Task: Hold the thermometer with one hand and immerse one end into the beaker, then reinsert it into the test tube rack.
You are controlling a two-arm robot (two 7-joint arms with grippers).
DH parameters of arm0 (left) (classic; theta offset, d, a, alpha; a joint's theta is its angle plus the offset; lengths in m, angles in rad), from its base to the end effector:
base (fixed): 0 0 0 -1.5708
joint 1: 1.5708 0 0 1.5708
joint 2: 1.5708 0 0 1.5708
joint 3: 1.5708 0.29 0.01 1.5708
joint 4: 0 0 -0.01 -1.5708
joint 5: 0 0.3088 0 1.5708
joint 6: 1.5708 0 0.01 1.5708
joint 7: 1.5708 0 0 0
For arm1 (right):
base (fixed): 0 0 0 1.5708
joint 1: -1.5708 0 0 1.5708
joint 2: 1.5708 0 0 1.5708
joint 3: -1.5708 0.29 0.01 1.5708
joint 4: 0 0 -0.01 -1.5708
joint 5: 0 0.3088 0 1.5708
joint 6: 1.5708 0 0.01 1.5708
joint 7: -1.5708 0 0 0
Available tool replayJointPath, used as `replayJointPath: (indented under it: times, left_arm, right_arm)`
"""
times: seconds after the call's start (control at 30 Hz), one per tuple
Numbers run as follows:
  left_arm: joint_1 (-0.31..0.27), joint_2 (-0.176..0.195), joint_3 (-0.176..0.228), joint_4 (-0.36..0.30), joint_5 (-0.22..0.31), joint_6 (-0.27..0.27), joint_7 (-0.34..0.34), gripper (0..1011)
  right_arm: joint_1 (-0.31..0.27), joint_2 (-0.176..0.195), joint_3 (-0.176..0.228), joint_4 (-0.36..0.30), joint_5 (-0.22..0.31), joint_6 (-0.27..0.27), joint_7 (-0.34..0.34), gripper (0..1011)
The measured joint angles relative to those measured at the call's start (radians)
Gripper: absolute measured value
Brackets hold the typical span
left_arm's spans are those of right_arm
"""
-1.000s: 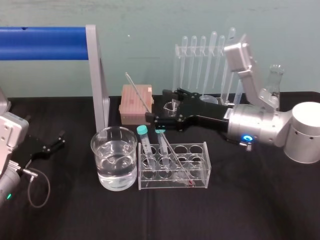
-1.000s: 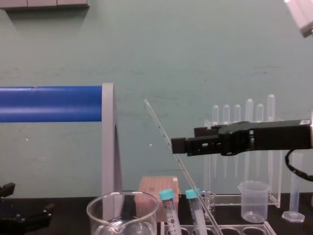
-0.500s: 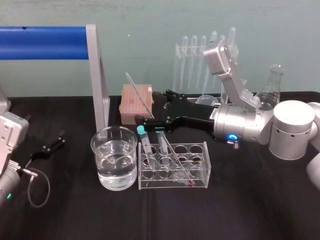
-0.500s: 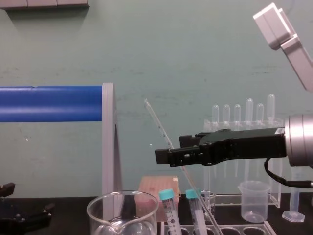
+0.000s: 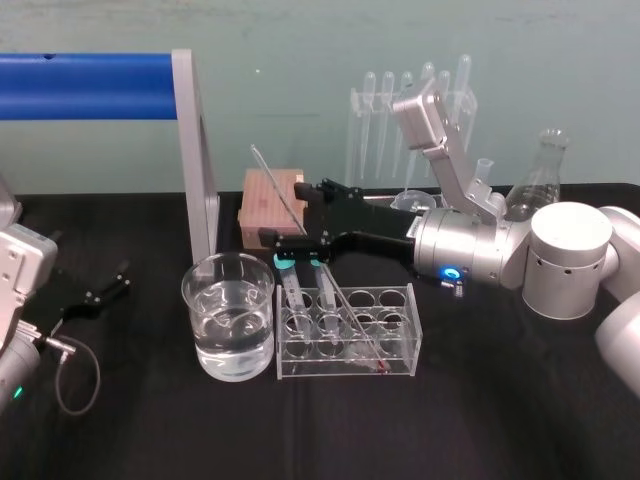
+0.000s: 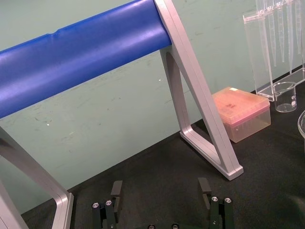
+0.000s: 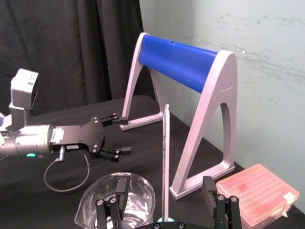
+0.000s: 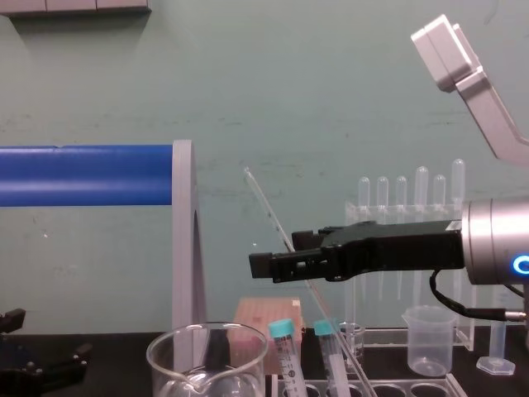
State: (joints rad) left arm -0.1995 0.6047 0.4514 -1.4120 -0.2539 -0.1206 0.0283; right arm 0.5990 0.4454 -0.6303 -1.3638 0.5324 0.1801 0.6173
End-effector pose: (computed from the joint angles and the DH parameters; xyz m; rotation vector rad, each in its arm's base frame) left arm 0.3581 0.0827 -0.3023 0.3044 -0.2851 1.2479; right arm 0.4452 0.0126 -0.1954 -0.1669 -0.0184 -0.5223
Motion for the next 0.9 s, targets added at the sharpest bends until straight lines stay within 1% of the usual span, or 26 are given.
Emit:
replayJointPath:
  times: [0.23, 0.7, 0.9]
  left_arm:
    - [0.0, 0.0, 0.0, 0.0, 0.0, 0.0, 0.0, 1008]
    - [0.0, 0.0, 0.0, 0.0, 0.0, 0.0, 0.0, 1008]
    - [0.0, 0.0, 0.0, 0.0, 0.0, 0.0, 0.0, 1008]
  right_arm:
    - [0.005, -0.012, 0.0, 0.012, -0.005, -0.001, -0.001, 1002]
    - [0.006, -0.013, -0.003, 0.014, -0.008, 0.003, 0.003, 1002]
    - [0.005, -0.013, -0.002, 0.014, -0.007, 0.003, 0.003, 885]
